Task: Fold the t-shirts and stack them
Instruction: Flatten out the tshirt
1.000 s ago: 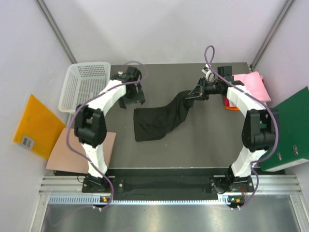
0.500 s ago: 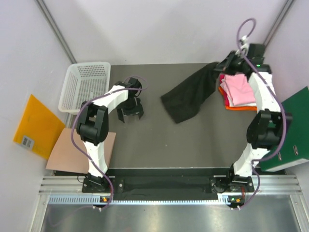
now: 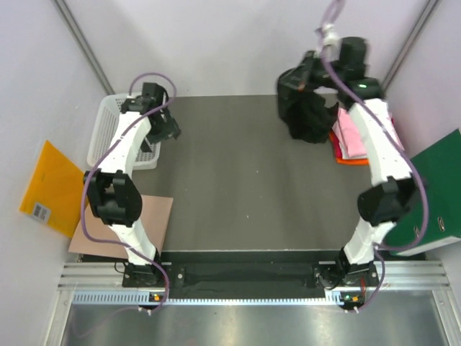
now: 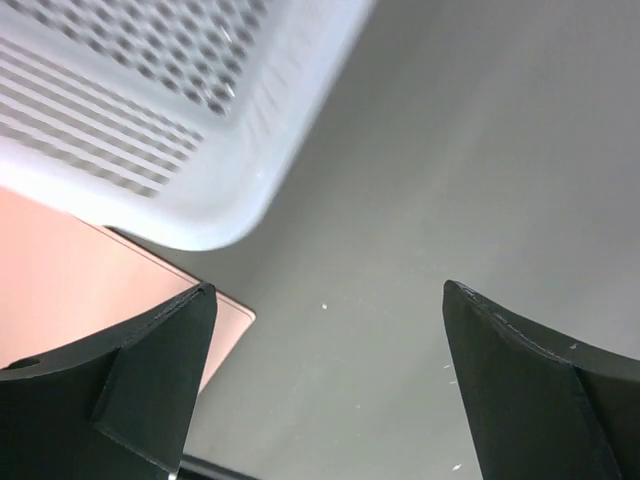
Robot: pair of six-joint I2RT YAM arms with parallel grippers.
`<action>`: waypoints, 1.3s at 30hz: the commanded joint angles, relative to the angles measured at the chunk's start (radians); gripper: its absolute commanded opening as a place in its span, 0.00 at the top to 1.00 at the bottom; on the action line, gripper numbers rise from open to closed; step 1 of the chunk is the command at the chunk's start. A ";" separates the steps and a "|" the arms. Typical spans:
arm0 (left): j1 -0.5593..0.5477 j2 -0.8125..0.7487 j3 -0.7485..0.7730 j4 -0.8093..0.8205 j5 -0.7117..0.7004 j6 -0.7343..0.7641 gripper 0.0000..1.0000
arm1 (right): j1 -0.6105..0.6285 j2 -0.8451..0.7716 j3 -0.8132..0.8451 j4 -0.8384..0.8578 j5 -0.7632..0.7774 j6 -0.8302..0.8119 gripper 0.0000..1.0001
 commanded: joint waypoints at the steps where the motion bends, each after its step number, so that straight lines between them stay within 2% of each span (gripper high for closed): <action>1: 0.015 -0.074 0.088 -0.016 -0.007 0.022 0.01 | 0.215 0.259 0.072 -0.193 -0.136 -0.120 1.00; 5: 0.015 -0.077 0.085 -0.030 0.012 0.012 0.01 | 0.449 0.442 0.273 -0.294 -0.243 -0.155 0.98; 7: 0.015 -0.089 0.056 -0.015 0.030 0.007 0.01 | 0.548 0.506 0.360 -0.339 -0.335 -0.197 0.87; 8: 0.015 -0.094 0.040 -0.004 0.036 0.007 0.01 | 0.569 0.504 0.352 -0.330 -0.354 -0.209 0.65; 9: 0.015 -0.102 0.011 0.004 0.042 0.008 0.01 | 0.585 0.490 0.333 -0.310 -0.357 -0.209 0.14; 10: 0.015 -0.111 -0.003 0.013 0.048 0.010 0.01 | 0.597 0.443 0.265 -0.252 -0.360 -0.208 0.01; 12: 0.015 -0.116 -0.045 0.040 0.099 0.021 0.01 | 0.577 0.369 0.157 -0.156 -0.331 -0.169 0.00; 13: 0.015 -0.117 -0.059 0.050 0.132 0.025 0.01 | 0.529 0.288 0.023 -0.097 -0.311 -0.143 0.00; 14: 0.010 -0.117 -0.076 0.085 0.215 0.031 0.01 | 0.496 0.249 -0.045 0.037 -0.308 -0.073 0.00; 17: -0.052 -0.099 -0.131 0.142 0.271 0.039 0.01 | 0.354 0.133 -0.245 0.180 -0.274 0.007 0.00; 22: -0.236 0.013 -0.122 0.146 0.246 0.080 0.07 | 0.147 0.091 -0.320 0.097 -0.132 -0.016 0.00; 25: -0.307 0.102 -0.087 0.111 0.152 0.081 0.07 | 0.068 0.125 -0.317 -0.009 -0.040 -0.040 0.00; 32: -0.343 0.237 -0.010 0.036 0.016 0.044 0.08 | -0.013 0.201 -0.401 -0.095 -0.009 -0.022 0.01; 39: -0.343 0.299 0.052 -0.015 -0.053 0.053 0.08 | -0.012 0.292 -0.447 -0.125 0.031 -0.031 0.12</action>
